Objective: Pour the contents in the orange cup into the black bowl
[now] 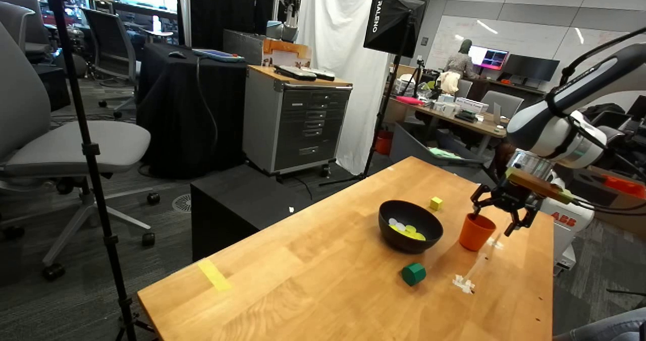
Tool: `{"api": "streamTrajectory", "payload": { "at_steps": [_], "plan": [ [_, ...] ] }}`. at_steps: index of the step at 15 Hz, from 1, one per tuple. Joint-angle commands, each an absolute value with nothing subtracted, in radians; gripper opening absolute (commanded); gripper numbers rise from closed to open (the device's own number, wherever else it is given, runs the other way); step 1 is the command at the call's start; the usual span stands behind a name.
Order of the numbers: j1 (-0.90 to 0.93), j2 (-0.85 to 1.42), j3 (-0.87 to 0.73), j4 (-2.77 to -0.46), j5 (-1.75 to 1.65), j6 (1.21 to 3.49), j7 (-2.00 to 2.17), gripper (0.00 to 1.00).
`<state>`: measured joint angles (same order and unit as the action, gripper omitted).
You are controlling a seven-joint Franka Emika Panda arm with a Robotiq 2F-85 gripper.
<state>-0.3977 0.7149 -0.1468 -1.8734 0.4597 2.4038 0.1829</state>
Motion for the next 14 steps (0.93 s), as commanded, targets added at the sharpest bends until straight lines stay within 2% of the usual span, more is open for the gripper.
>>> {"api": "streamTrajectory", "payload": {
  "at_steps": [1,7,14],
  "plan": [
    [-0.412,0.652,-0.133,-1.920,0.483,2.422,0.131,1.00],
    [-0.460,0.543,-0.093,-2.002,0.555,2.402,-0.025,1.00],
    [-0.480,0.452,-0.093,-2.070,0.541,2.201,-0.242,1.00]
  ]
}}
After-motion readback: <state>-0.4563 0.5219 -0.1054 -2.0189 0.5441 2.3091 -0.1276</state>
